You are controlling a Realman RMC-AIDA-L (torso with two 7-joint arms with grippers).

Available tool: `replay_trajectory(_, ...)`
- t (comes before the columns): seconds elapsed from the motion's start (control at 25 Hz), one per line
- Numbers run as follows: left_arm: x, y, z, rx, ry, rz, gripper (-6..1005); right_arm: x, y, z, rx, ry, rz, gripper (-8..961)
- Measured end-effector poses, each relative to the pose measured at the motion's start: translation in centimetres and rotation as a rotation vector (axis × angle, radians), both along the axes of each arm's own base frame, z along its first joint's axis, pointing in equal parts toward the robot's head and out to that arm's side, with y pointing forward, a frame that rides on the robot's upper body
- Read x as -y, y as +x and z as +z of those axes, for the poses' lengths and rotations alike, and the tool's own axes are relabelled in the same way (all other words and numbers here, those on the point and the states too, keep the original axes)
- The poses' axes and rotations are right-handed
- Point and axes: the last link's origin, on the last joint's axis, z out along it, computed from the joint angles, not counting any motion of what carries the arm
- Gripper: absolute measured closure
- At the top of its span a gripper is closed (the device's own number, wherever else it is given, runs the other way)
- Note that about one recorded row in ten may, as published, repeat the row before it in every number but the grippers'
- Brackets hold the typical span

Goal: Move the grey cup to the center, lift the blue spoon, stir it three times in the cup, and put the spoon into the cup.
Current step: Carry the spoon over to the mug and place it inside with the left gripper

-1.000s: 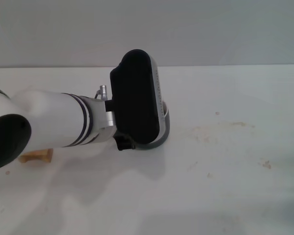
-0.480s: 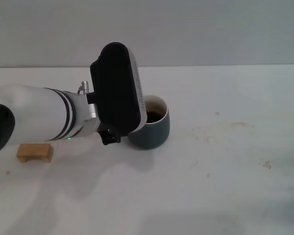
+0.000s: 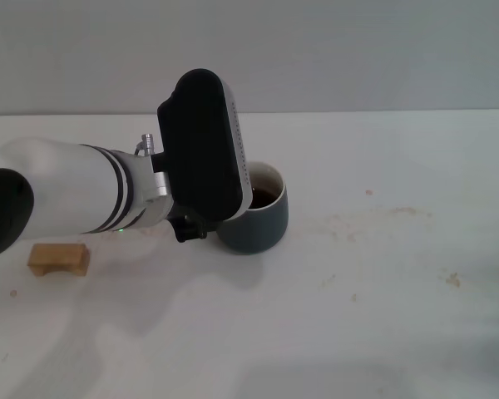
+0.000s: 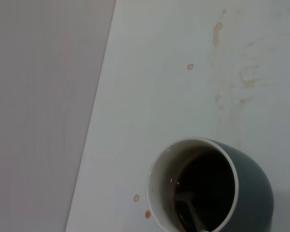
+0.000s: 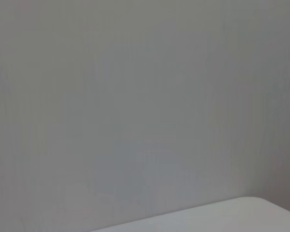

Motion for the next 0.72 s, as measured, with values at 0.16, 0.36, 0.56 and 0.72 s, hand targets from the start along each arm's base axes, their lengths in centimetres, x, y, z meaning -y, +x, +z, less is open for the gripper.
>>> replay_trajectory(0.16, -0.2, 0.3, -0.1, -0.001, 0.0, -0.01, 822, 0.0, 0.0, 0.0, 0.0, 0.0, 0.001, 954)
replay_trajectory(0.36, -0.8, 1.0, -0.5, -0.004, -0.009, -0.028, 822, 0.1, 0.0, 0.0, 0.001, 0.002, -0.001, 954)
replay_trajectory(0.56, -0.8, 1.7, -1.0, 0.001, -0.02, -0.055, 822, 0.2, 0.1, 0.0, 0.001, 0.002, -0.004, 954)
replay_trajectory(0.72, -0.2, 2.4, -1.7, -0.002, -0.046, -0.086, 821, 0.3, 0.2, 0.0, 0.001, 0.002, -0.005, 954)
